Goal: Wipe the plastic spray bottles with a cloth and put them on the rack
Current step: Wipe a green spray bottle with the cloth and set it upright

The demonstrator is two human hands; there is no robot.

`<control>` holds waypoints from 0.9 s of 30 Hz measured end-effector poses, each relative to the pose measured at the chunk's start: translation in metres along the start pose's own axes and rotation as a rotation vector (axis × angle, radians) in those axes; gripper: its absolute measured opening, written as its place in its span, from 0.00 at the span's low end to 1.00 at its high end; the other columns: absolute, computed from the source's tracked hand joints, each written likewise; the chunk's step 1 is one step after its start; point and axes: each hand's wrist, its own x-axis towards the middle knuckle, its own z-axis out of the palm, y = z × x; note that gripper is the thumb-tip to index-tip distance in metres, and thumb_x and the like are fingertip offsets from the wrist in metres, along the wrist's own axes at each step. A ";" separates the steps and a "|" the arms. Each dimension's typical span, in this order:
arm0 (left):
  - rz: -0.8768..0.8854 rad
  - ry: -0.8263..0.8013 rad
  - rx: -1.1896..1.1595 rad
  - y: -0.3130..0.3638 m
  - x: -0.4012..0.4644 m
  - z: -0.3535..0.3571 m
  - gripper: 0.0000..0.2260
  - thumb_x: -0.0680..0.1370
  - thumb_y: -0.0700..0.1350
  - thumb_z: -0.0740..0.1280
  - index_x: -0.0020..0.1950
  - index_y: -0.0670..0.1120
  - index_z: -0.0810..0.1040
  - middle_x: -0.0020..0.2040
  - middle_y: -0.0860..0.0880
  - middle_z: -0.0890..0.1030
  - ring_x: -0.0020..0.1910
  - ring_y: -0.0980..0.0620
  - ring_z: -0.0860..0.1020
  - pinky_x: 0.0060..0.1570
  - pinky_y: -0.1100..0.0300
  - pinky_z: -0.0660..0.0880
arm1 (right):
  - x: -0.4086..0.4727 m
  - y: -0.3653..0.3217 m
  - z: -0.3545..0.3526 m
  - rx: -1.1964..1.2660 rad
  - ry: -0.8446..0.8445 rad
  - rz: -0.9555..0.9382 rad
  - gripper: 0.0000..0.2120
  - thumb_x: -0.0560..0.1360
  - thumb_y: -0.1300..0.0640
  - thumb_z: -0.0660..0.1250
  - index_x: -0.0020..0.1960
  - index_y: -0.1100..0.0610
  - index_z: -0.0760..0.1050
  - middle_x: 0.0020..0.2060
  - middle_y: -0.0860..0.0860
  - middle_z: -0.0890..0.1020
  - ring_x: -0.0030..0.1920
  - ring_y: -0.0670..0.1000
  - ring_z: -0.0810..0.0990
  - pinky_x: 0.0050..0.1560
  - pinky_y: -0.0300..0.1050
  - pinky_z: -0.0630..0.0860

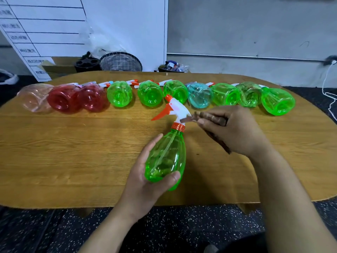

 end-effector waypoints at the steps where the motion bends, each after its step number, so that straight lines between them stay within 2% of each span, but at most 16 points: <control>1: 0.000 -0.006 0.008 0.000 0.000 0.000 0.40 0.66 0.52 0.80 0.78 0.60 0.71 0.70 0.61 0.79 0.68 0.57 0.80 0.66 0.55 0.80 | 0.001 -0.003 0.004 -0.036 0.133 -0.015 0.11 0.79 0.42 0.71 0.53 0.46 0.87 0.41 0.43 0.85 0.41 0.44 0.81 0.42 0.48 0.78; 3: 0.005 -0.036 0.051 0.000 -0.001 0.000 0.40 0.67 0.54 0.81 0.77 0.63 0.71 0.73 0.61 0.77 0.70 0.57 0.78 0.68 0.53 0.79 | 0.004 -0.015 0.015 -0.028 0.349 -0.065 0.14 0.79 0.44 0.71 0.61 0.47 0.85 0.48 0.44 0.86 0.46 0.44 0.83 0.48 0.42 0.79; 5: 0.009 -0.056 0.082 -0.001 -0.002 0.001 0.40 0.67 0.55 0.81 0.77 0.66 0.71 0.76 0.61 0.74 0.74 0.57 0.75 0.71 0.51 0.77 | 0.005 -0.028 0.027 -0.025 0.399 -0.090 0.16 0.80 0.44 0.72 0.64 0.48 0.84 0.49 0.46 0.85 0.46 0.43 0.82 0.47 0.38 0.77; 10: 0.025 -0.058 0.101 -0.001 -0.001 0.000 0.40 0.67 0.56 0.81 0.77 0.67 0.69 0.75 0.64 0.73 0.74 0.60 0.74 0.70 0.54 0.77 | 0.002 -0.037 0.048 -0.009 0.333 -0.172 0.16 0.79 0.46 0.73 0.66 0.48 0.83 0.49 0.47 0.82 0.46 0.44 0.81 0.46 0.48 0.80; 12: 0.027 -0.069 0.104 0.001 -0.002 0.000 0.40 0.68 0.56 0.80 0.78 0.66 0.69 0.74 0.66 0.73 0.73 0.61 0.74 0.68 0.59 0.77 | 0.002 -0.037 0.049 0.043 0.387 -0.198 0.15 0.79 0.48 0.73 0.65 0.50 0.84 0.49 0.48 0.82 0.47 0.46 0.82 0.47 0.48 0.81; 14: 0.037 -0.075 0.104 0.002 -0.002 0.001 0.40 0.68 0.56 0.80 0.78 0.64 0.70 0.74 0.67 0.73 0.73 0.63 0.73 0.66 0.65 0.76 | 0.001 -0.034 0.048 0.058 0.465 -0.145 0.15 0.80 0.49 0.74 0.65 0.51 0.84 0.49 0.48 0.83 0.48 0.47 0.83 0.48 0.48 0.81; 17: 0.010 -0.050 0.038 0.004 -0.001 0.001 0.40 0.67 0.55 0.80 0.78 0.64 0.70 0.73 0.65 0.76 0.71 0.61 0.77 0.66 0.61 0.78 | 0.000 -0.031 0.051 0.051 0.340 -0.174 0.16 0.79 0.49 0.74 0.65 0.51 0.84 0.49 0.48 0.83 0.47 0.47 0.83 0.47 0.49 0.81; 19: -0.004 -0.006 -0.032 0.005 0.000 0.001 0.39 0.67 0.53 0.80 0.77 0.61 0.71 0.69 0.62 0.80 0.67 0.59 0.80 0.65 0.60 0.79 | -0.003 -0.033 0.052 0.226 0.272 -0.230 0.14 0.79 0.54 0.75 0.64 0.54 0.84 0.50 0.50 0.84 0.49 0.49 0.83 0.50 0.47 0.80; 22: -0.013 0.054 -0.115 0.005 0.004 -0.002 0.38 0.68 0.52 0.80 0.77 0.64 0.71 0.69 0.57 0.82 0.67 0.54 0.81 0.64 0.54 0.81 | -0.016 -0.035 0.056 0.569 0.367 -0.098 0.12 0.80 0.56 0.72 0.63 0.56 0.83 0.50 0.51 0.86 0.50 0.50 0.83 0.53 0.44 0.78; 25: -0.048 0.069 -0.234 0.011 0.008 -0.006 0.37 0.68 0.52 0.79 0.76 0.67 0.72 0.70 0.57 0.81 0.69 0.52 0.80 0.64 0.49 0.78 | -0.041 -0.035 0.068 0.848 0.413 0.190 0.10 0.79 0.55 0.72 0.57 0.59 0.85 0.45 0.44 0.85 0.45 0.42 0.80 0.48 0.36 0.75; 27: -0.054 0.081 -0.271 0.013 0.011 -0.009 0.36 0.70 0.52 0.78 0.77 0.64 0.71 0.70 0.54 0.81 0.70 0.51 0.80 0.68 0.45 0.76 | -0.057 -0.039 0.077 0.988 0.397 0.363 0.11 0.76 0.54 0.72 0.56 0.57 0.86 0.45 0.45 0.86 0.45 0.42 0.81 0.46 0.34 0.76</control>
